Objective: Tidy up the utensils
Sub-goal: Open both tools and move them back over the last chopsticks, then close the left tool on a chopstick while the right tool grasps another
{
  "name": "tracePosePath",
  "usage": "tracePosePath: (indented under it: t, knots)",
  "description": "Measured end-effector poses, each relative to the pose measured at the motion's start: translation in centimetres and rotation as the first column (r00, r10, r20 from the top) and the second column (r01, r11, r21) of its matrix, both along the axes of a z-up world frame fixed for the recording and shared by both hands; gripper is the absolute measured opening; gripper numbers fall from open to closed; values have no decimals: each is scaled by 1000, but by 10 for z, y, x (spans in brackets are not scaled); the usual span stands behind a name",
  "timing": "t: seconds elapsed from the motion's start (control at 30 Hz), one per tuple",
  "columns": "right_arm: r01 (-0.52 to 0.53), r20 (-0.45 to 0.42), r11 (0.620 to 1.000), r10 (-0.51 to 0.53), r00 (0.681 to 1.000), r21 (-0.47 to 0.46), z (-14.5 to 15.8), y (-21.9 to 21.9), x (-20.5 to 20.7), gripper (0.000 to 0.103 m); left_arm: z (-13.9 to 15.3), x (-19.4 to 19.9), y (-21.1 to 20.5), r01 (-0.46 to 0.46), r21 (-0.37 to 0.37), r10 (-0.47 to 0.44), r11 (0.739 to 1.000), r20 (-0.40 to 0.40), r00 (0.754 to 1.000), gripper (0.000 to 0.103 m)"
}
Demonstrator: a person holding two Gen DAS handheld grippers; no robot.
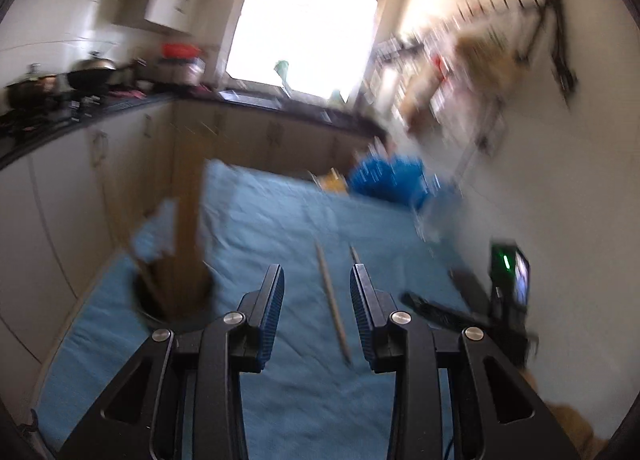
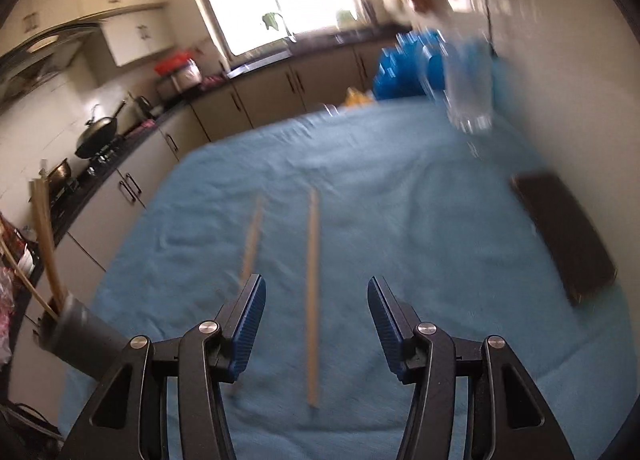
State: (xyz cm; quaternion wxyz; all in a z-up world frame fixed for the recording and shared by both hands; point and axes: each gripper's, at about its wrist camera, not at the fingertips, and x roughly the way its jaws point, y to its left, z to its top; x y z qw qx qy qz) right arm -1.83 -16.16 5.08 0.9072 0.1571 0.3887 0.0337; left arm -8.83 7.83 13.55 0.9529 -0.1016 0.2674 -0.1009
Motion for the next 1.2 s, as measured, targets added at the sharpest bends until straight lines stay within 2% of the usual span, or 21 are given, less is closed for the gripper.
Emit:
tracePosePath:
  t: [0.07, 0.13, 0.17, 0.23, 0.4, 0.57, 0.6, 0.67, 0.7, 0.77, 0.9, 1.03, 1.2]
  knots:
    - [-19, -35, 1000, 20, 999, 25, -13, -8, -1, 57, -17, 15, -25, 56, 43, -52, 997, -87, 995, 34]
    - [-56, -56, 998, 57, 997, 33, -21, -10, -1, 57, -39, 34, -45, 83, 79, -67, 993, -192, 979, 34]
    - [-77, -58, 996, 79, 995, 38, -23, -10, -2, 57, -51, 45, -52, 99, 83, -77, 992, -242, 967, 34]
    - [-122, -63, 992, 125, 990, 37, -27, -7, -4, 57, -67, 60, -60, 101, 83, -73, 991, -295, 953, 34]
    - [-231, -91, 972, 226, 970, -50, -33, 14, 1, 49, -96, 99, -76, 82, 148, -24, 986, -356, 934, 34]
    - [-279, -115, 942, 261, 959, -187, -42, 28, -3, 35, -114, 125, -88, 117, 189, -28, 975, -416, 909, 32]
    - [-275, -120, 940, 255, 959, -201, -44, 28, -3, 29, -116, 127, -88, 122, 193, -30, 974, -423, 906, 30]
    - [-252, -129, 940, 227, 965, -232, -45, 25, -2, 15, -124, 133, -94, 133, 192, -33, 972, -450, 892, 24]
    - [-245, -133, 940, 218, 967, -238, -45, 23, -1, 6, -125, 134, -96, 130, 208, -28, 969, -434, 901, 19]
    - [-233, -141, 950, 207, 968, -209, -45, 16, 0, 6, -125, 135, -101, 144, 233, -30, 962, -435, 900, 8]
    - [-212, -173, 958, 180, 968, -192, -40, 9, -9, 6, -122, 132, -92, 151, 167, -56, 974, -469, 881, 7]
    - [-203, -218, 965, 165, 962, -166, -37, -8, -38, 6, -121, 110, -78, 162, 91, -93, 983, -515, 852, 7]
    - [-197, -248, 975, 166, 954, -105, -35, -29, -82, 6, -122, 68, -62, 222, -28, -196, 975, -587, 786, 7]
